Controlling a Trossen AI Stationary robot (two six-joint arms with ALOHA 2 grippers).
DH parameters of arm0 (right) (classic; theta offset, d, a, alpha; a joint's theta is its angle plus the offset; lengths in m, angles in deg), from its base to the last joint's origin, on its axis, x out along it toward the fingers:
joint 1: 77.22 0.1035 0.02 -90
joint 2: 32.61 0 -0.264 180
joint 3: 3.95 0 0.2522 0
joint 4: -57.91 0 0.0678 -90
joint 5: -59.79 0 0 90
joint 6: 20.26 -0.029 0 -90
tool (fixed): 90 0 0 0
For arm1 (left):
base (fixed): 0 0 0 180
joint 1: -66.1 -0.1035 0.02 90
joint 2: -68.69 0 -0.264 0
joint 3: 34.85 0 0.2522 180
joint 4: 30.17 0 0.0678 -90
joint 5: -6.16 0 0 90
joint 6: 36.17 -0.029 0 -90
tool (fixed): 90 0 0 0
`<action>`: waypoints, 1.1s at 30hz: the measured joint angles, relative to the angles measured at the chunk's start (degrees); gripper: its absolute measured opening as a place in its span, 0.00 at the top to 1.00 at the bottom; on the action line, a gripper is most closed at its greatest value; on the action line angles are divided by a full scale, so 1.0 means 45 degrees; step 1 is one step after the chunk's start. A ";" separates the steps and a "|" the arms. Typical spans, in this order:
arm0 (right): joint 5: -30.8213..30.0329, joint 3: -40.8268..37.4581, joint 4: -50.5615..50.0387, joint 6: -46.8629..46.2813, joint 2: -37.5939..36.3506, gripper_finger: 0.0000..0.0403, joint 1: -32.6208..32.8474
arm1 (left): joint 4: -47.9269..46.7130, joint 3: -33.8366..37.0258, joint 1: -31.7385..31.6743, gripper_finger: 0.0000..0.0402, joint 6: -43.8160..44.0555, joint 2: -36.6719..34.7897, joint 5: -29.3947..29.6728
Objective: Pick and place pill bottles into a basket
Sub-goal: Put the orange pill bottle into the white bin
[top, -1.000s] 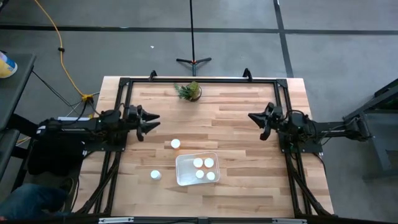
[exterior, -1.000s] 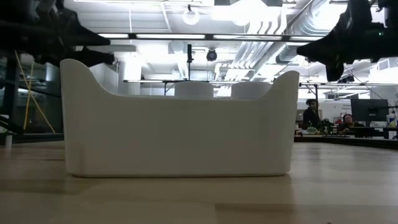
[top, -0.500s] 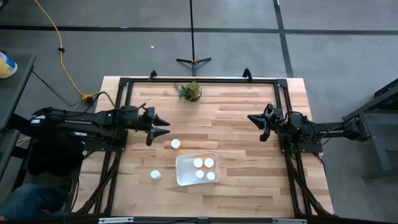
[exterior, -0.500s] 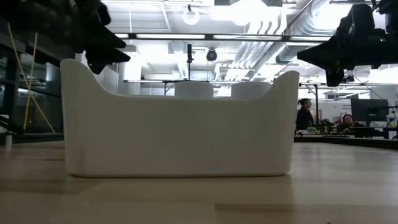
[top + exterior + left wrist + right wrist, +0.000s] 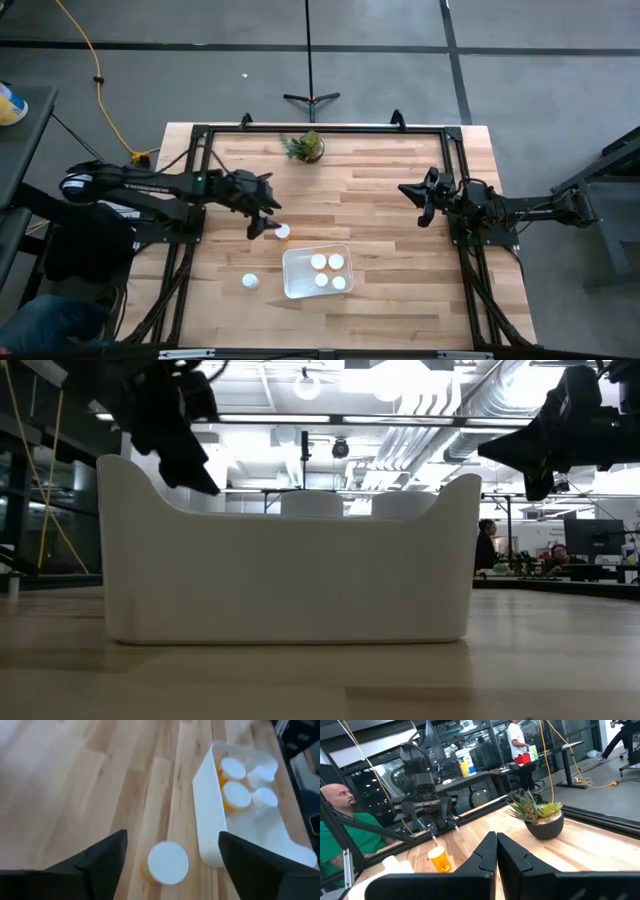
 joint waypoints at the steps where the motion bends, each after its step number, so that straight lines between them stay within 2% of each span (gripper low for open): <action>1: -0.0009 -0.0005 -0.0028 -0.0005 0.0000 0.99 0.0000 | 0.0000 -0.0038 0.0000 0.11 0.0000 0.0253 -0.0146; 5: -0.0242 -0.0005 -0.0128 0.0000 0.0003 0.99 0.0000 | 0.0018 -0.0121 0.0000 0.09 -0.0034 0.1135 -0.0815; 12: -0.0328 -0.0005 -0.0311 0.0000 0.0000 0.99 0.0000 | 0.0145 -0.0121 0.0386 0.13 -0.0038 0.2052 -0.1676; 15: -0.0326 -0.0005 -0.0501 -0.0009 0.0000 1.00 0.0000 | 0.0164 -0.0121 0.0928 0.15 -0.0462 0.2372 -0.1318; 22: -0.0369 -0.0010 -0.0732 -0.0348 0.0005 0.99 0.0000 | 0.0185 -0.0126 0.1433 0.16 -0.0677 0.2632 0.0963; 33: -0.0369 -0.0010 -0.0791 -0.0325 0.0010 1.00 0.0000 | 0.0020 -0.0126 0.1422 0.17 -0.1164 0.2632 0.1137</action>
